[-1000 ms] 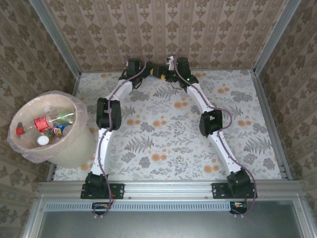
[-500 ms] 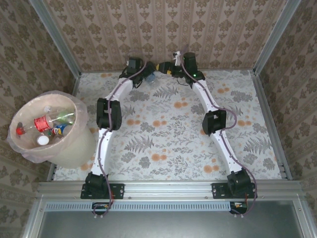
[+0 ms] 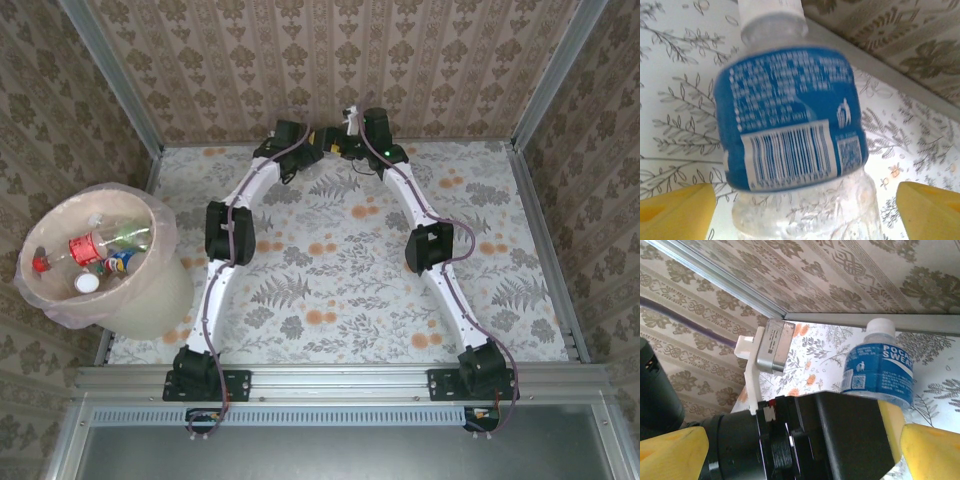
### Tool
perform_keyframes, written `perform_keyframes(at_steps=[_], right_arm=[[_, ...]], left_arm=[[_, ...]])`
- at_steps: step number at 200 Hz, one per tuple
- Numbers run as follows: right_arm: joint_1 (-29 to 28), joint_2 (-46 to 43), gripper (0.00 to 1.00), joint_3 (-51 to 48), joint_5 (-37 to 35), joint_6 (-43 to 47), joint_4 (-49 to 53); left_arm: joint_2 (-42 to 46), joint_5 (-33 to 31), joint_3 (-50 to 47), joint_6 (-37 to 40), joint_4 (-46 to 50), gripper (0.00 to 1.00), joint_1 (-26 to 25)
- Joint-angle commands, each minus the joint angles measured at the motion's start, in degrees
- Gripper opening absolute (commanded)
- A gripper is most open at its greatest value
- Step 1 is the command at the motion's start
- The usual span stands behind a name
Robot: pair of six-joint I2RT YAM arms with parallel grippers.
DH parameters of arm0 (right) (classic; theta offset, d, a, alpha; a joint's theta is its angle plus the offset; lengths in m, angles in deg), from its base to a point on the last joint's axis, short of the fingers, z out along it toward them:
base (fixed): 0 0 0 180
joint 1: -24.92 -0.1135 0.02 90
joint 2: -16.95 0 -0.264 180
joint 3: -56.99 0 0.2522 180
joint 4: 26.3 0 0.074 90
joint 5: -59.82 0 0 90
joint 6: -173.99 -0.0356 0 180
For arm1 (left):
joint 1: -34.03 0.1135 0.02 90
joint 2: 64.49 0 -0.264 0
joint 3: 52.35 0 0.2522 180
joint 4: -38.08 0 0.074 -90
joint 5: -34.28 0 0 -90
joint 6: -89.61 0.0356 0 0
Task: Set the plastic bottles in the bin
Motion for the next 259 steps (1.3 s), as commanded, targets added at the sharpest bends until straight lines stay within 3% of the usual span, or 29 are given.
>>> perform_keyframes(at_steps=[1,27,58,99,125,157,175,206,259], right_arm=[[0.0,-0.6,1.00,4.8,-0.5,1.3,3.4],[0.0,-1.9,1.00,4.8,-0.1,2.7,6.4],[0.1,-4.7,1.00,4.8,-2.3,10.4,16.6],[1.5,-10.4,1.00,2.7,-9.3,19.0,30.0],[2.1,-18.7,1.00,-6.4,-14.5,25.2,36.9],[1.8,-32.5,1.00,-24.7,-20.5,33.4,39.8],[1.6,-42.7,1.00,-40.9,-22.2,33.8,33.1],[1.4,-63.2,1.00,-76.9,-22.9,29.0,5.4],[1.4,-86.3,1.00,-113.3,-29.9,19.9,-18.2]], left_arm=[[-2.5,-3.2,3.0,2.9,4.4,0.88,0.5],[-3.6,-3.5,4.7,4.7,5.4,0.80,0.9],[-3.5,-3.3,3.8,6.2,5.9,0.71,1.4],[3.4,0.8,-6.2,10.3,-1.7,0.67,1.8],[7.7,2.2,-11.3,13.3,-3.1,0.66,2.0],[12.2,3.9,-17.6,14.1,-5.6,0.65,2.2],[14.2,4.9,-20.4,14.1,-7.0,0.65,2.2],[17.1,6.1,-24.5,13.9,-8.1,0.64,2.0],[22.4,6.9,-31.0,15.2,-9.2,0.64,0.9]])
